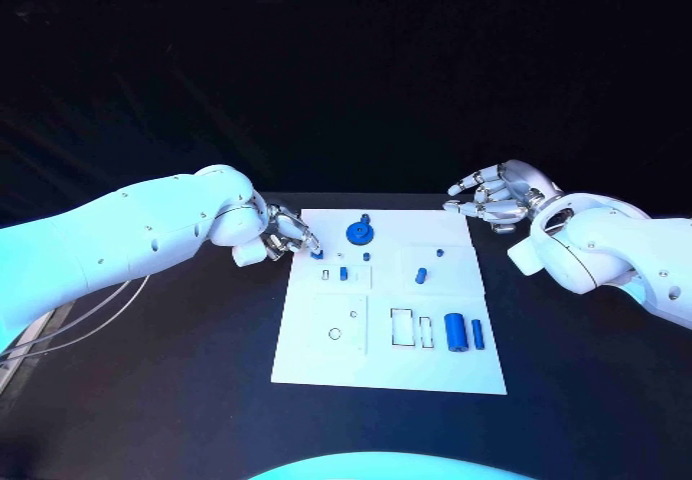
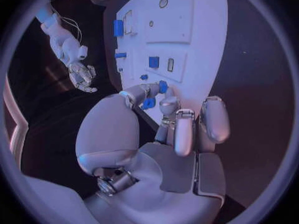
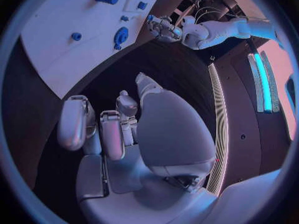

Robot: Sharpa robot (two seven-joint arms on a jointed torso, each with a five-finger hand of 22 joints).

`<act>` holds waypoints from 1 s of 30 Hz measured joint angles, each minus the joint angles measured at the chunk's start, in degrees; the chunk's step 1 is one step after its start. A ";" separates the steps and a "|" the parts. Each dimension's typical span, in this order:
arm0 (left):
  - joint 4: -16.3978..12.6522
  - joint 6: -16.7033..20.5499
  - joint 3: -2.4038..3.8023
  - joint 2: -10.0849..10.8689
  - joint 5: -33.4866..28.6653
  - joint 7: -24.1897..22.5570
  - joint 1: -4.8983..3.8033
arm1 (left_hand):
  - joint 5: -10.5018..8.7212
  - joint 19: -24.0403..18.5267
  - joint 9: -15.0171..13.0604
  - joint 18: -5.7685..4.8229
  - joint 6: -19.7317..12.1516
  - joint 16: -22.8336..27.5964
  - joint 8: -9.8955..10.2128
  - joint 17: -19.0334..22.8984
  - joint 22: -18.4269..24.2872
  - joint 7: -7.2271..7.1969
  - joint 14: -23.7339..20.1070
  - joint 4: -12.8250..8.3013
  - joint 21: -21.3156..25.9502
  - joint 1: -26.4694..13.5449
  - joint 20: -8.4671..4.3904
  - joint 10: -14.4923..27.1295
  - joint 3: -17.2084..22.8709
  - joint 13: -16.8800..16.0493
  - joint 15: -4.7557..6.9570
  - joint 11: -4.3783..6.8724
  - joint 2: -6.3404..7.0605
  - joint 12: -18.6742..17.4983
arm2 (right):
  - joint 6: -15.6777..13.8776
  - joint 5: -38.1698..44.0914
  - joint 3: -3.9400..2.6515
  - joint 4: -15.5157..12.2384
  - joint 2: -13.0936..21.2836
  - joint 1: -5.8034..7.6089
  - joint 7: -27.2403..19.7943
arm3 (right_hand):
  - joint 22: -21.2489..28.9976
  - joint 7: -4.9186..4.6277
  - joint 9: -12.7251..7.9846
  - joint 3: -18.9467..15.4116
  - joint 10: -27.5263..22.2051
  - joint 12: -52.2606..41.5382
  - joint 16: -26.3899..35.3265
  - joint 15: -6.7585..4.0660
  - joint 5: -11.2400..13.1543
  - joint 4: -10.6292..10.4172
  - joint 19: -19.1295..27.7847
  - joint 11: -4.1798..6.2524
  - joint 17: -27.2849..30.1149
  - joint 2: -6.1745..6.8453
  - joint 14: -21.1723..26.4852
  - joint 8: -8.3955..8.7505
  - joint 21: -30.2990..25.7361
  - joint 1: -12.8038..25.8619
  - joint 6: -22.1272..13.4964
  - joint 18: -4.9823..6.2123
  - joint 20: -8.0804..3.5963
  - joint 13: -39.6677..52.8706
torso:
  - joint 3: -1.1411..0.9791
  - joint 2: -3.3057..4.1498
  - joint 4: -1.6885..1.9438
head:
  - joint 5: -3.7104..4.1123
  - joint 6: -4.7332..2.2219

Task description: Assemble the parts on the task board

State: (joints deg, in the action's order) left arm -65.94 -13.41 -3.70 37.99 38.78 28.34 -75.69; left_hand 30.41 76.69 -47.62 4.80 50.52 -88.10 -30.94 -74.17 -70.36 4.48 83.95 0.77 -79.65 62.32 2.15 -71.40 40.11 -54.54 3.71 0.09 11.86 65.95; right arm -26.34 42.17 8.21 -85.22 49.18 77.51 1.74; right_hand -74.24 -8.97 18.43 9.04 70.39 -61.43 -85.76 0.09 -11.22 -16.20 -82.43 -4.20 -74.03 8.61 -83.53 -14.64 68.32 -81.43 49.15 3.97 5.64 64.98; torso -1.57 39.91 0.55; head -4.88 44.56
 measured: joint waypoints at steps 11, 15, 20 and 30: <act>-2.16 -0.91 -0.76 0.81 1.95 0.54 0.23 | 0.21 0.32 0.00 -0.01 0.42 -0.57 0.00 0.00 -0.10 -0.42 0.29 0.02 0.00 -1.33 -0.33 -1.05 -0.01 -0.44 0.31 0.44 -0.58 0.46 | -0.03 0.00 0.00 -0.06 0.12 0.00 0.00 | 0.00 0.00 0.00 0.00 0.00 0.00 0.00 0.00 0.00 0.00 0.00 0.00 0.00 0.00 0.00 0.00 0.00 0.00 0.00 0.00 0.00 0.00 | -0.01 0.02 -0.03 | -0.26 0.14; -2.63 -1.22 -0.87 0.81 2.84 0.61 0.25 | 0.21 0.40 0.00 0.00 0.51 -0.88 0.00 0.00 -0.18 -0.51 0.29 0.03 0.00 -1.66 -0.41 -1.14 -0.02 -0.44 0.32 0.50 -0.91 0.47 | -0.04 0.00 0.00 -0.08 0.15 0.00 -0.01 | 0.00 0.00 0.00 0.00 0.00 0.00 0.00 0.00 0.00 0.00 0.00 0.00 0.00 0.00 0.00 0.00 0.00 0.00 0.00 0.01 0.00 0.00 | -0.03 0.04 -0.06 | -0.30 0.21; -2.94 -1.28 -0.98 0.65 4.02 0.67 0.27 | 0.21 0.41 0.00 -0.01 0.60 -0.88 0.00 0.00 -0.38 -0.61 -0.11 0.04 0.00 -2.41 -0.42 -1.37 -0.03 -0.52 0.70 0.74 -1.65 0.47 | -0.05 -0.01 0.00 -0.10 0.17 0.00 -0.03 | 0.00 0.00 0.00 0.00 0.00 0.00 0.00 0.00 0.00 0.00 0.00 0.00 0.00 0.00 0.00 0.00 0.00 0.00 0.00 0.00 0.00 0.00 | -0.04 0.08 -0.12 | -0.31 0.30; -3.52 -0.86 -1.10 -0.05 6.34 0.73 0.28 | 0.21 0.42 0.00 -0.01 0.99 -0.88 0.00 0.00 -0.42 -1.00 -0.40 1.22 0.00 -2.42 -0.42 -2.16 -1.21 -0.95 1.02 1.15 -1.66 0.62 | -0.08 -0.01 0.00 -0.13 0.19 0.00 -0.17 | 0.00 0.00 0.00 0.00 0.00 0.00 0.00 0.00 0.00 0.00 0.00 0.00 0.00 0.00 0.00 0.00 0.00 0.00 0.00 0.00 0.00 0.00 | -0.05 0.12 -0.15 | -0.20 0.43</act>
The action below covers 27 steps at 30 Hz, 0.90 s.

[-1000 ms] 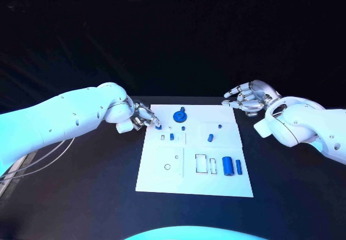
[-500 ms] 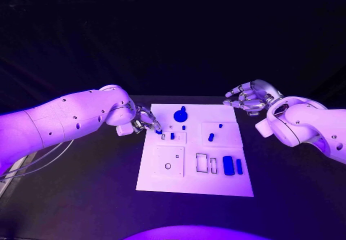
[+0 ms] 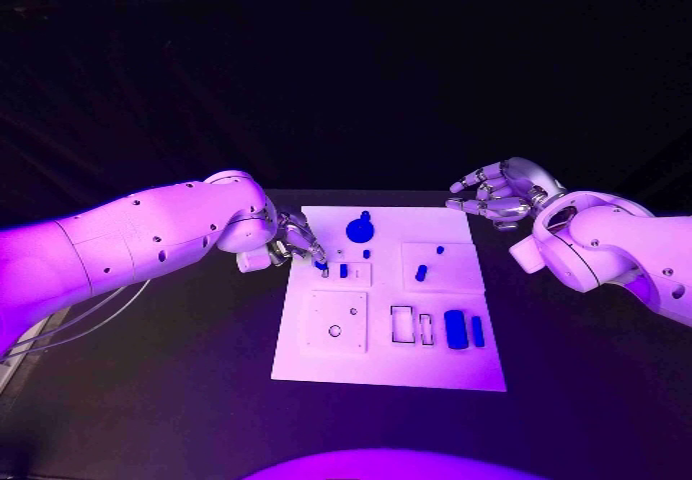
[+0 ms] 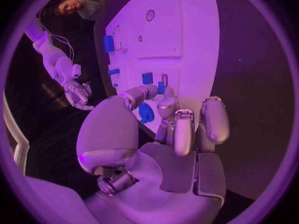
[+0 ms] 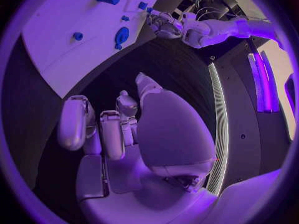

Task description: Assemble the parts on the task board

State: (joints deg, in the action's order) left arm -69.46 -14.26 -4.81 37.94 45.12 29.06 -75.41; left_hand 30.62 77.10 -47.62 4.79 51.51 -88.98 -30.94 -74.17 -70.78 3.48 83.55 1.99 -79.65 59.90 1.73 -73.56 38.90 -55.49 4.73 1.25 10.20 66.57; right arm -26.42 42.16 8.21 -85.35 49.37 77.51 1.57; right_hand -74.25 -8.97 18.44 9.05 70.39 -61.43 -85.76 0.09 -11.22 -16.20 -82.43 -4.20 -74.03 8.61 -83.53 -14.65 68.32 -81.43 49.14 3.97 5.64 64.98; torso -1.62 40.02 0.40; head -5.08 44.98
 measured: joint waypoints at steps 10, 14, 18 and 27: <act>-0.47 -1.21 -0.06 -0.38 2.31 0.20 0.00 | 0.00 0.29 0.00 0.00 0.02 0.00 0.00 0.00 -0.05 -0.01 0.00 0.00 0.00 -0.37 -0.29 -0.11 0.00 -0.01 0.01 0.06 -0.37 0.00 | 0.00 0.00 0.00 0.05 -0.08 0.00 -0.12 | 0.00 0.00 0.00 0.00 0.00 0.00 0.00 0.00 0.00 0.00 0.00 0.00 0.00 0.00 0.00 0.00 0.00 0.00 0.00 0.00 0.00 0.00 | -0.01 -0.02 0.06 | 0.04 0.24; -0.74 -1.83 -0.07 -0.47 4.48 0.31 0.00 | 0.00 0.29 0.00 0.00 0.02 0.00 0.00 0.00 -0.07 -0.02 0.00 0.00 0.00 -0.38 -0.29 -0.11 0.00 -0.01 0.01 0.06 -0.38 0.00 | 0.01 0.00 0.00 0.06 -0.08 0.00 -0.13 | 0.00 0.00 0.00 0.00 0.00 0.00 0.00 0.00 0.00 0.00 0.00 0.00 0.00 0.00 0.00 0.00 0.00 0.00 0.00 0.00 0.00 0.00 | 0.01 -0.02 0.05 | 0.04 0.33; -0.88 -1.98 -0.07 -0.55 6.34 0.40 0.00 | 0.00 0.29 0.03 0.00 0.03 0.00 0.00 0.00 -0.07 -0.03 0.00 0.00 0.00 -0.38 -0.29 -0.12 0.00 0.00 0.01 0.06 -0.38 0.00 | 0.01 0.00 0.00 0.06 -0.08 -0.01 -0.14 | 0.00 0.00 0.00 0.00 0.00 0.00 0.00 0.00 0.00 0.00 0.00 0.00 0.00 0.00 0.00 0.00 0.00 0.00 0.00 0.00 0.00 0.00 | 0.02 -0.02 0.05 | 0.04 0.35; -1.03 -1.69 -0.04 -0.98 8.35 0.49 -0.03 | 0.00 0.29 0.04 0.00 0.04 0.00 0.00 0.00 -0.07 -0.04 0.01 0.01 0.00 -0.68 -0.29 -0.12 -0.01 -0.03 0.01 0.07 -0.68 0.00 | -0.01 0.00 0.00 0.04 -0.07 -0.01 -0.21 | 0.00 0.00 0.00 0.00 0.00 0.00 0.00 0.00 0.00 0.00 0.00 0.00 0.00 0.00 0.00 0.00 0.00 0.00 0.00 0.00 0.00 0.00 | 0.05 -0.03 0.07 | 0.02 0.41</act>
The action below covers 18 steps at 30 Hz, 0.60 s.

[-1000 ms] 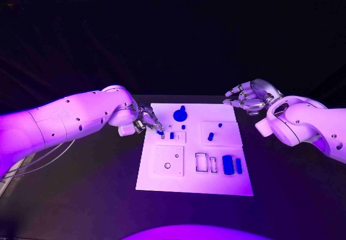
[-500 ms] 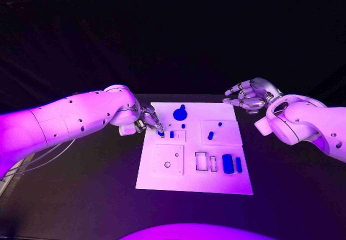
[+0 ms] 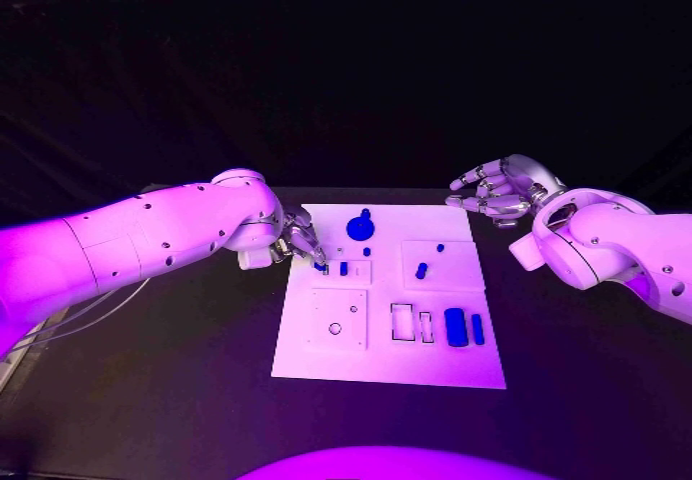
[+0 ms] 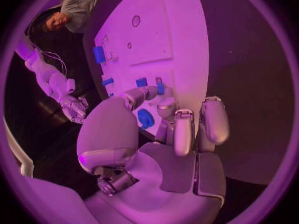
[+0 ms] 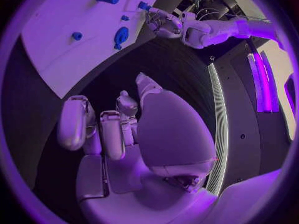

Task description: Assemble the parts on the task board

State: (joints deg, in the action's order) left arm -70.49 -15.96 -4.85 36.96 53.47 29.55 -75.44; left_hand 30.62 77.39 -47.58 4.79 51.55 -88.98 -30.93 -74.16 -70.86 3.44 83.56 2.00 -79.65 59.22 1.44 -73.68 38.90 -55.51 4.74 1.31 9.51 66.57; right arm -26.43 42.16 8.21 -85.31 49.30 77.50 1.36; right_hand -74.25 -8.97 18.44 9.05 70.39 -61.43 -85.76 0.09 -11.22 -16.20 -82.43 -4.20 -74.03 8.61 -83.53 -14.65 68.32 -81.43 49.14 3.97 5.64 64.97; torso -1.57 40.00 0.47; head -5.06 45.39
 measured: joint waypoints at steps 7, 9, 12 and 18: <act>-0.01 -0.46 -0.01 -0.30 0.58 0.10 0.00 | 0.00 0.00 0.00 0.00 0.05 0.00 0.00 0.00 0.00 -0.06 0.01 0.00 0.00 -0.22 0.00 -0.11 0.00 0.00 0.01 0.12 -0.22 0.00 | 0.00 0.00 0.00 0.00 -0.01 0.00 -0.05 | 0.00 0.00 0.00 0.00 0.00 0.00 0.00 0.00 0.00 0.00 0.00 0.00 0.00 0.00 0.00 0.00 0.00 0.00 0.00 0.00 0.00 0.00 | 0.00 0.01 -0.01 | -0.04 0.15; -0.01 -0.75 -0.01 -0.36 0.64 0.11 -0.03 | 0.00 0.00 0.00 0.00 0.08 0.00 0.00 0.00 0.00 -0.07 0.18 0.00 0.00 -0.22 0.00 -0.61 0.00 0.00 0.19 0.07 -0.22 0.00 | 0.00 0.00 0.00 0.00 -0.01 0.00 -0.05 | 0.00 0.00 0.00 0.00 0.00 0.00 0.00 0.00 0.00 0.00 0.00 0.00 0.00 0.00 0.00 0.00 0.00 0.00 0.00 0.00 0.00 0.00 | 0.01 0.03 -0.03 | -0.04 0.19; -0.01 -1.21 0.00 -0.42 0.68 0.14 -0.07 | 0.00 0.00 0.00 0.00 0.08 0.00 0.00 0.00 -0.02 -0.07 0.18 0.00 0.00 -0.22 0.00 -0.79 0.00 0.00 0.19 0.22 -0.22 0.00 | 0.00 0.00 0.00 0.01 -0.02 0.00 -0.06 | 0.00 0.00 0.00 0.00 0.00 0.00 0.00 0.00 0.00 0.00 0.00 0.00 0.00 0.00 0.00 0.00 0.00 0.00 0.00 0.00 0.00 0.00 | 0.01 0.03 -0.04 | -0.02 0.27; 0.04 -2.30 0.01 -0.52 0.15 0.22 -0.10 | 0.00 0.00 0.00 -0.01 0.09 0.00 0.00 0.00 -0.04 -0.08 0.18 0.00 0.00 -0.22 0.00 -0.79 0.00 -0.01 0.19 0.23 -0.22 0.00 | 0.00 0.00 0.00 0.04 -0.04 -0.01 -0.08 | 0.00 0.00 0.00 0.00 0.00 0.00 0.00 0.00 0.00 0.00 0.00 0.00 0.00 0.00 0.00 0.00 0.00 0.00 0.00 0.00 0.00 0.00 | -0.01 0.01 -0.04 | 0.01 0.40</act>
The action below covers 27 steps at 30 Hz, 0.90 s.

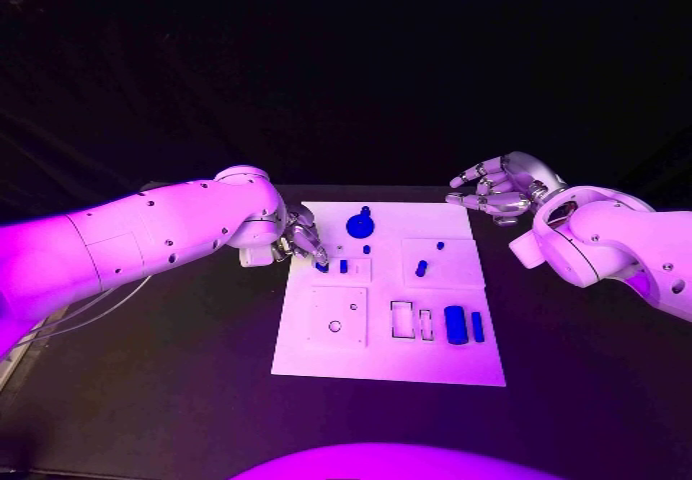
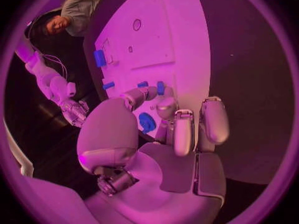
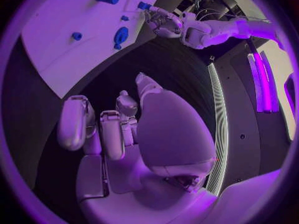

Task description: Assemble the parts on the task board

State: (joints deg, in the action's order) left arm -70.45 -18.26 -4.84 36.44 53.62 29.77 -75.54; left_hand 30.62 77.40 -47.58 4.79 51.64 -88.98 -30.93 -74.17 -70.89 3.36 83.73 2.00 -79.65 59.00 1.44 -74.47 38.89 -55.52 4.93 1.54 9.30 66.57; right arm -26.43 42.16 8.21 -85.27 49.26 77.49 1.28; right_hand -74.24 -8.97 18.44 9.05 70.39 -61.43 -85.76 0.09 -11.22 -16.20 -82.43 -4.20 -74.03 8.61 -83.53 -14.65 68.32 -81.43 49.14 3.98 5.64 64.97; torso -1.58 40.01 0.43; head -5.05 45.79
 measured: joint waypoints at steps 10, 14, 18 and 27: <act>0.40 -0.84 0.01 -0.18 -0.53 0.10 -0.04 | 0.00 0.00 -0.04 0.01 0.09 0.00 0.00 0.00 -0.01 -0.08 0.00 0.00 0.00 0.00 0.00 -0.22 0.00 -0.31 0.00 -0.02 0.00 0.00 | -0.02 0.00 0.00 0.02 -0.01 -0.01 -0.02 | 0.00 0.00 0.00 0.00 0.00 0.00 0.00 0.00 0.00 0.00 0.00 0.00 0.00 0.00 0.00 0.00 0.00 0.00 0.00 0.00 0.00 0.00 | 0.00 -0.02 0.01 | 0.00 0.05; 0.56 -0.95 0.01 -0.30 -0.58 0.12 -0.05 | 0.00 0.00 -0.04 0.00 0.18 0.00 0.00 0.00 -0.02 -0.17 0.00 0.00 0.00 0.00 0.00 -0.21 0.00 -0.31 0.00 0.02 0.00 0.00 | -0.02 0.00 0.00 0.02 -0.02 -0.01 -0.02 | 0.00 0.00 0.00 0.00 0.00 0.00 0.00 0.00 0.00 0.00 0.00 0.00 0.00 0.00 0.00 0.00 0.00 0.00 0.00 0.00 0.00 0.00 | -0.01 -0.02 0.01 | 0.00 0.05; 0.75 -1.07 0.01 -0.45 -0.60 0.16 -0.07 | 0.00 0.00 -0.04 0.01 0.22 0.00 0.00 0.00 -0.02 -0.17 0.00 0.00 0.00 0.00 0.00 -0.31 0.00 -0.31 0.00 0.10 0.00 0.00 | -0.03 0.00 0.00 0.03 -0.03 -0.01 -0.02 | 0.00 0.00 0.00 0.00 0.00 0.00 0.00 0.00 0.00 0.00 0.00 0.00 0.00 0.00 0.00 0.00 0.00 0.00 0.00 0.00 0.00 0.00 | -0.01 -0.02 0.02 | 0.03 0.08; 1.45 -1.53 0.03 -1.06 -0.62 0.29 -0.15 | 0.05 0.00 -1.55 0.01 0.60 0.00 -0.01 0.00 -0.04 -0.19 0.00 1.24 0.00 0.00 0.00 -0.72 -1.25 -0.31 0.00 0.08 0.00 0.00 | -0.04 0.00 0.00 0.03 -0.05 -0.02 -0.04 | 0.00 0.00 0.00 0.00 0.00 0.00 0.00 0.00 0.00 0.00 0.00 0.00 0.00 0.00 0.00 0.00 0.00 0.00 0.00 0.00 0.00 0.00 | -0.01 -0.01 0.03 | 0.05 0.18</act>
State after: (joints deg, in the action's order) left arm -69.00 -19.79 -4.80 35.38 53.00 30.06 -75.68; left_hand 30.67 77.40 -49.13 4.79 52.25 -88.98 -30.94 -74.16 -70.93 3.17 83.74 3.24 -79.65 59.00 1.44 -75.20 37.64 -55.83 4.93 1.62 9.30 66.57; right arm -26.47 42.15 8.21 -85.24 49.22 77.47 1.24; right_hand -74.25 -8.97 18.43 9.05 70.39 -61.43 -85.76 0.09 -11.22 -16.20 -82.43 -4.20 -74.03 8.61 -83.53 -14.65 68.32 -81.43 49.14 3.97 5.64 64.97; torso -1.59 40.00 0.46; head -5.00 45.97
